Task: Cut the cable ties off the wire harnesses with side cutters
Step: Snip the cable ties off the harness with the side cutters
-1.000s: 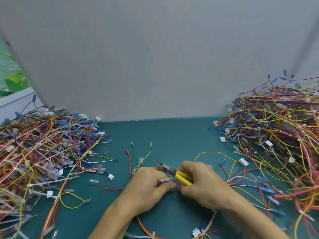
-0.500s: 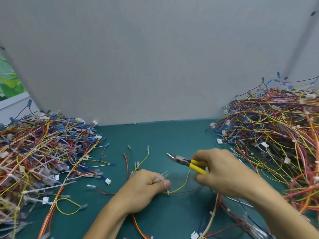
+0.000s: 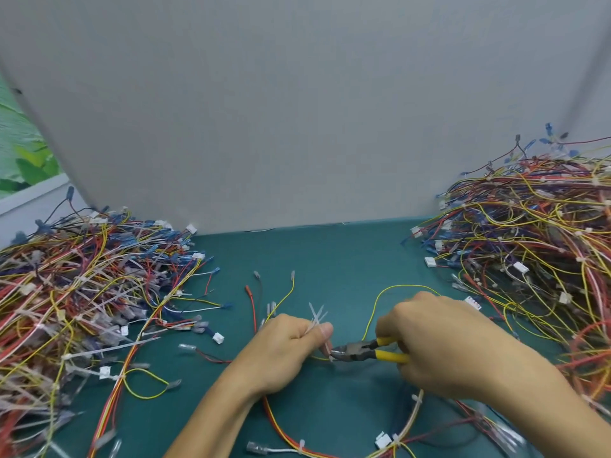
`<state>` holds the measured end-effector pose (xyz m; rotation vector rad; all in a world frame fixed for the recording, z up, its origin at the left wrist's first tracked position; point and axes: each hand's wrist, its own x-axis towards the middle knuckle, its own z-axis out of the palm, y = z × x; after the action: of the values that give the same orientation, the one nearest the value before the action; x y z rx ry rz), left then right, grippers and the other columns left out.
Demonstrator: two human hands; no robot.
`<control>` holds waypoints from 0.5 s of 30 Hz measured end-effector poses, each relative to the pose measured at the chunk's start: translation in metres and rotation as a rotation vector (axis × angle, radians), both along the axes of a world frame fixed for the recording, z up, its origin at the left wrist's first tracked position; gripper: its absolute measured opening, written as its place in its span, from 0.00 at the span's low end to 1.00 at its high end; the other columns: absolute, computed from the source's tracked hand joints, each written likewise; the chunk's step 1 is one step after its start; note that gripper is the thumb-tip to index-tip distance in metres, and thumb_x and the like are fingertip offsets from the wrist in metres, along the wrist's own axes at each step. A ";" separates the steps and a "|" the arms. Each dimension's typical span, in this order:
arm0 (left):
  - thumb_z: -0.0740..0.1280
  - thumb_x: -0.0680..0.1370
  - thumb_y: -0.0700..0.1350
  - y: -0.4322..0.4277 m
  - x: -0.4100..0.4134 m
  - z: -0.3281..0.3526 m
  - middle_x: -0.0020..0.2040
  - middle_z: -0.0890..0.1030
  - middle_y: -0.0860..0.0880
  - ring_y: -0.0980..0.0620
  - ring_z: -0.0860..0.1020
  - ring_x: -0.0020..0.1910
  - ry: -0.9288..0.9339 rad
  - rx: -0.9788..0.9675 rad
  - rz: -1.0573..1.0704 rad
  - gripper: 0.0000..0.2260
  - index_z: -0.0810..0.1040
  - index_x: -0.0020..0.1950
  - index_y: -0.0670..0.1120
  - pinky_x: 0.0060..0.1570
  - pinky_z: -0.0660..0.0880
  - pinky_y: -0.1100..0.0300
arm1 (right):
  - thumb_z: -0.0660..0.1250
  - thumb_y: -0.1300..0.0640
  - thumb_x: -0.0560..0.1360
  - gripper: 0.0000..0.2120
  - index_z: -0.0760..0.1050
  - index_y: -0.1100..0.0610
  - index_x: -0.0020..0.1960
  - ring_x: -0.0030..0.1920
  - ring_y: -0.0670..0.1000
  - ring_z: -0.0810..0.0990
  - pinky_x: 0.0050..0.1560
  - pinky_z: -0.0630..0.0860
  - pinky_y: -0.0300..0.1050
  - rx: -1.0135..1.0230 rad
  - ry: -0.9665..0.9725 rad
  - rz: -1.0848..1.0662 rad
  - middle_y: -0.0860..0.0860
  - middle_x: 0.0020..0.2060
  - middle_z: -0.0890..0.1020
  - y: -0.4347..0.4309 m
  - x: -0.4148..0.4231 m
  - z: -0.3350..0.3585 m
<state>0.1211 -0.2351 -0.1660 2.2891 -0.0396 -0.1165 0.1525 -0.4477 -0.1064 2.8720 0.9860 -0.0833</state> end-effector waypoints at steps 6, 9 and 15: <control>0.60 0.80 0.57 0.000 0.000 0.000 0.26 0.57 0.53 0.56 0.58 0.25 0.007 -0.010 -0.005 0.18 0.82 0.36 0.54 0.29 0.56 0.58 | 0.64 0.55 0.72 0.08 0.74 0.50 0.50 0.45 0.57 0.74 0.37 0.64 0.45 -0.041 -0.038 -0.026 0.49 0.42 0.72 0.004 0.000 -0.006; 0.60 0.80 0.57 0.000 0.000 0.000 0.25 0.57 0.53 0.57 0.58 0.24 0.010 -0.010 -0.006 0.18 0.83 0.37 0.52 0.28 0.56 0.60 | 0.63 0.56 0.71 0.09 0.74 0.50 0.51 0.45 0.58 0.75 0.37 0.64 0.45 -0.057 -0.040 -0.022 0.49 0.41 0.71 0.004 0.000 -0.007; 0.60 0.80 0.57 0.000 0.000 0.000 0.26 0.57 0.53 0.57 0.59 0.23 0.009 -0.009 0.007 0.18 0.83 0.38 0.51 0.28 0.56 0.59 | 0.63 0.57 0.70 0.06 0.73 0.52 0.47 0.40 0.58 0.70 0.36 0.65 0.45 -0.060 -0.027 -0.007 0.49 0.36 0.66 0.006 0.000 -0.009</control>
<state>0.1211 -0.2350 -0.1660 2.2792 -0.0274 -0.1222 0.1528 -0.4417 -0.1149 2.8145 0.9522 -0.0735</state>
